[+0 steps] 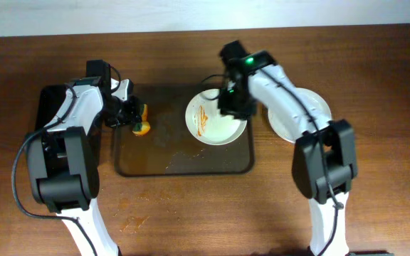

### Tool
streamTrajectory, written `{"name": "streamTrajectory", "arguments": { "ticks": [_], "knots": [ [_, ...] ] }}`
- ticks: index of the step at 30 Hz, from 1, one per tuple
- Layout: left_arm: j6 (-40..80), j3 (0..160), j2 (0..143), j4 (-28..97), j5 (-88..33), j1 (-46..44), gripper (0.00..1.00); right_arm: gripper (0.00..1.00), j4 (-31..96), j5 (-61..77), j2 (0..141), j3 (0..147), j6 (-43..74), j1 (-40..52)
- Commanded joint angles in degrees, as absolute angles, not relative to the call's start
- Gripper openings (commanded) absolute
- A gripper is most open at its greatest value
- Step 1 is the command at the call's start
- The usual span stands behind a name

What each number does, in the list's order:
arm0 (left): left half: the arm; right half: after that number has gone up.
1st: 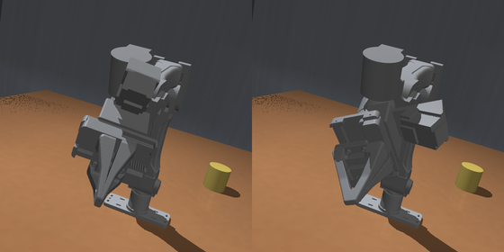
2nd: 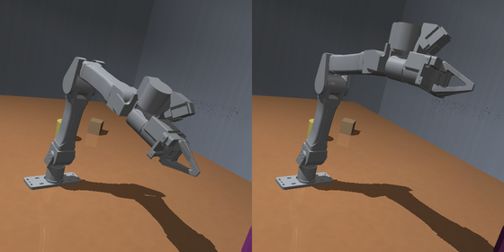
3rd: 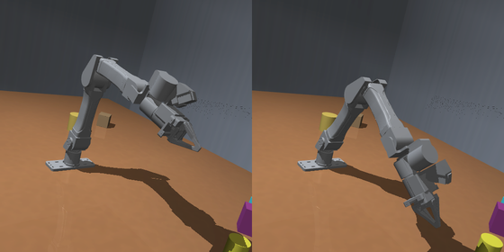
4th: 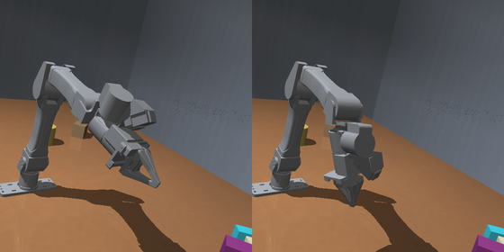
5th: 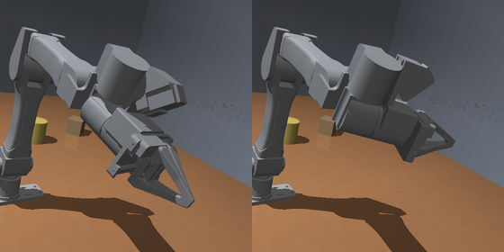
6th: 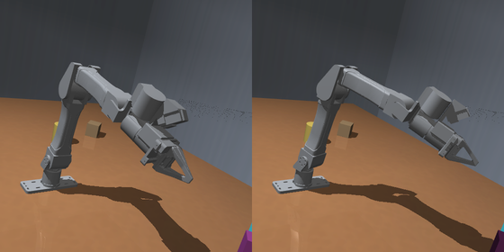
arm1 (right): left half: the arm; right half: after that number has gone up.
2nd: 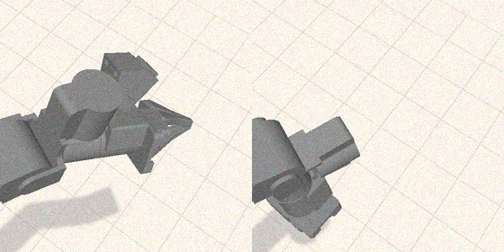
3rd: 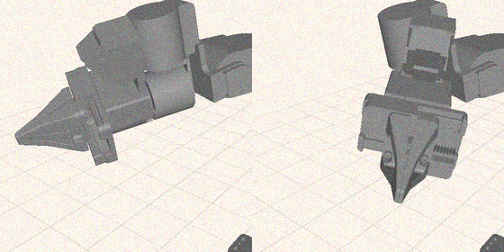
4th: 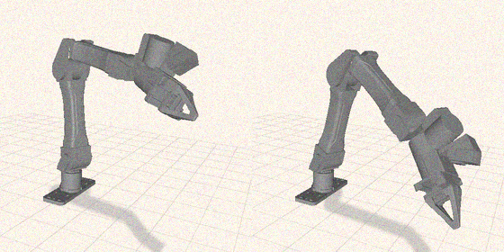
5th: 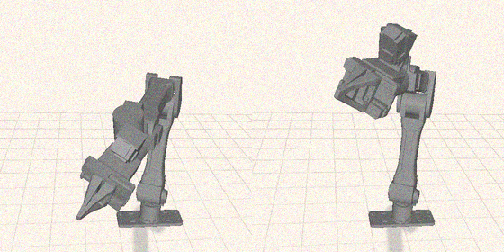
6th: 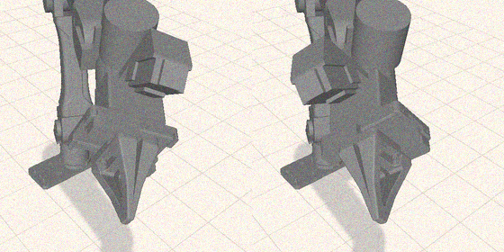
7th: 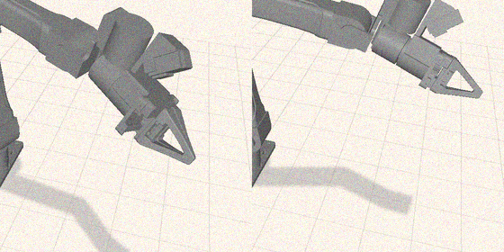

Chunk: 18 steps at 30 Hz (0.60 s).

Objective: Clean dirty plates on tray and stack at the side
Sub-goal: 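Move the right gripper back to the cream plate on the tray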

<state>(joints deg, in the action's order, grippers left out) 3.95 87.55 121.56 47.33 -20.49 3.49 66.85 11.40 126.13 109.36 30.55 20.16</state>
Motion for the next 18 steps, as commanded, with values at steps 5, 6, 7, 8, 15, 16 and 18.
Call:
{"name": "streamTrajectory", "arguments": {
  "ticks": [5, 6, 7, 8, 15, 16, 18],
  "knots": [
    [3.4, 88.3, 122.1, 47.2, -20.1, 3.4, 0.01, 0.42, 67.5, 7.9, 131.6, 110.0, 22.7, 17.2],
    [3.4, 88.3, 122.1, 47.2, -20.1, 3.4, 0.01, 0.42, 67.3, 6.9, 132.0, 110.0, 22.7, 17.2],
    [3.4, 88.3, 122.1, 47.2, -20.1, 3.4, 0.01, 0.42, 67.1, 6.2, 132.2, 110.0, 22.7, 17.2],
    [3.4, 88.3, 122.1, 47.2, -20.1, 3.4, 0.01, 0.42, 66.7, 5.6, 132.5, 110.0, 22.7, 17.2],
    [3.4, 88.3, 122.1, 47.2, -20.1, 3.4, 0.01, 0.26, 64.8, 8.4, 135.1, 110.0, 19.8, 17.3],
    [3.4, 88.3, 122.1, 47.2, -20.1, 3.4, 0.01, 0.21, 64.8, 8.6, 135.1, 110.0, 19.7, 17.2],
    [3.4, 88.3, 122.1, 47.2, -20.1, 3.4, 0.01, 0.10, 65.6, 12.1, 135.1, 110.2, 18.1, 17.2]
  ]
}}
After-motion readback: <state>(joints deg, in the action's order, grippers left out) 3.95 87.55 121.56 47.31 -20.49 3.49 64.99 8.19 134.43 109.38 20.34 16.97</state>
